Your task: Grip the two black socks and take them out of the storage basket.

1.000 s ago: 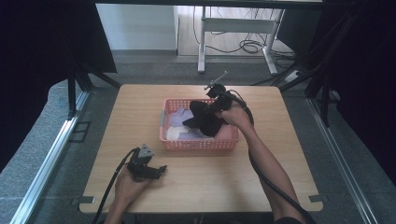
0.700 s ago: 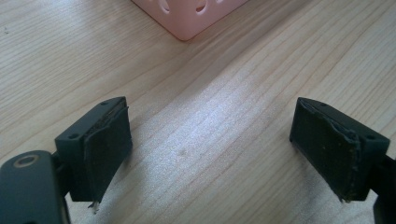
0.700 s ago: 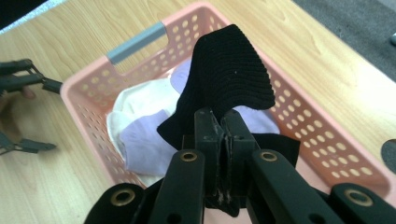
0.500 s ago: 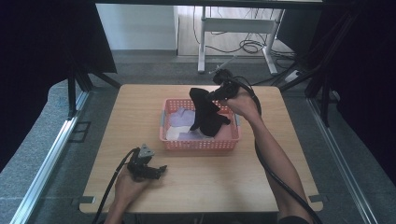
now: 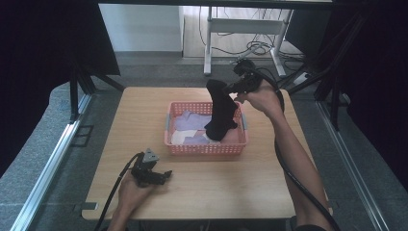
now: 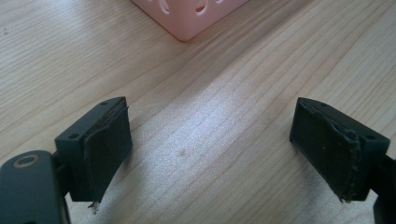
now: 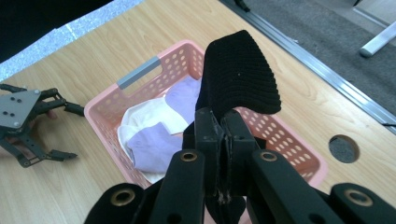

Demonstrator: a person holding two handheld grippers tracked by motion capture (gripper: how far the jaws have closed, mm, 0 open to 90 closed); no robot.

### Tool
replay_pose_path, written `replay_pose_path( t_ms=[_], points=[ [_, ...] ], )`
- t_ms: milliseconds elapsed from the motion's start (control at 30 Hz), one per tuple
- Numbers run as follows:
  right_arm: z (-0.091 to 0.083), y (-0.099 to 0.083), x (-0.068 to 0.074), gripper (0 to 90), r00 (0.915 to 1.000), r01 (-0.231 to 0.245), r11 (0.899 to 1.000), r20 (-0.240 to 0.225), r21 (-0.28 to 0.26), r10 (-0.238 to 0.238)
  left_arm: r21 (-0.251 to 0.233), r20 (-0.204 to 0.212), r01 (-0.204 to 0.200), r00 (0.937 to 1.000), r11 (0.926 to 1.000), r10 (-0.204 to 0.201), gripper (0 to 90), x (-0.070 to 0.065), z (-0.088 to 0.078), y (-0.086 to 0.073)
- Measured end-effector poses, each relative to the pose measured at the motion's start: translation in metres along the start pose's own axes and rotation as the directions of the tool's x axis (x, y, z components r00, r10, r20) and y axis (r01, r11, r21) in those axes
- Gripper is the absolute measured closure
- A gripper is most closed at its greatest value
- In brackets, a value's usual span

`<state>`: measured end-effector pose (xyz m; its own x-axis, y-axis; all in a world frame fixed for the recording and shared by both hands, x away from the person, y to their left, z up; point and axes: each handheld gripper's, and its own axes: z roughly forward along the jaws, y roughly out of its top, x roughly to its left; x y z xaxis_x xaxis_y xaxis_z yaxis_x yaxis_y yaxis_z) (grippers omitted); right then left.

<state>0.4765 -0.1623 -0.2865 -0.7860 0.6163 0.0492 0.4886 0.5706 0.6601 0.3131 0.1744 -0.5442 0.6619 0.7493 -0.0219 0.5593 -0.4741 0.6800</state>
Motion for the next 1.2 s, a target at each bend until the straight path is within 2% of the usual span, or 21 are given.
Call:
replay_pose_path(
  t_ms=[400, 633, 700, 733, 900, 933, 1000, 1200],
  points=[
    [-0.042, 0.005, -0.011, 86.8, 0.9981, -0.032, 0.999, 0.052, -0.031, 0.034, -0.001, -0.001, -0.001, 1.0, 1.0, 0.001, 12.5, 0.0, 0.0, 0.0],
    [-0.071, 0.001, -0.026, 86.9, 0.9924, -0.066, 0.996, 0.1, -0.053, 0.071, -0.002, -0.001, 0.0, 1.0, 1.0, 0.0, 12.5, 0.0, 0.0, 0.0],
    [-0.074, 0.0, -0.028, 86.9, 0.9915, -0.069, 0.996, 0.107, -0.055, 0.074, -0.005, 0.0, 0.003, 1.0, 1.0, -0.003, 12.4, 0.0, 0.0, 0.0],
    [-0.083, -0.003, -0.033, 86.8, 0.9877, -0.077, 0.996, 0.132, -0.055, 0.084, -0.005, 0.0, 0.003, 1.0, 1.0, -0.003, 12.5, 0.0, 0.0, 0.0],
    [-0.098, -0.013, -0.045, 86.8, 0.9767, -0.106, 0.993, 0.183, -0.051, 0.113, -0.004, -0.001, 0.003, 1.0, 1.0, -0.003, 12.5, 0.0, 0.0, 0.0],
    [-0.098, -0.013, -0.045, 86.8, 0.9767, -0.106, 0.993, 0.183, -0.051, 0.113, -0.004, -0.001, 0.003, 1.0, 1.0, -0.003, 12.5, 0.0, 0.0, 0.0],
    [-0.105, -0.021, -0.053, 86.8, 0.9692, -0.131, 0.99, 0.204, -0.048, 0.138, -0.005, -0.001, 0.003, 1.0, 1.0, -0.003, 12.5, 0.0, 0.0, 0.0],
    [-0.111, -0.039, -0.067, 86.8, 0.9527, -0.162, 0.986, 0.255, -0.036, 0.166, -0.004, 0.0, 0.003, 1.0, 1.0, -0.003, 12.5, 0.0, 0.0, 0.0]
  ],
)
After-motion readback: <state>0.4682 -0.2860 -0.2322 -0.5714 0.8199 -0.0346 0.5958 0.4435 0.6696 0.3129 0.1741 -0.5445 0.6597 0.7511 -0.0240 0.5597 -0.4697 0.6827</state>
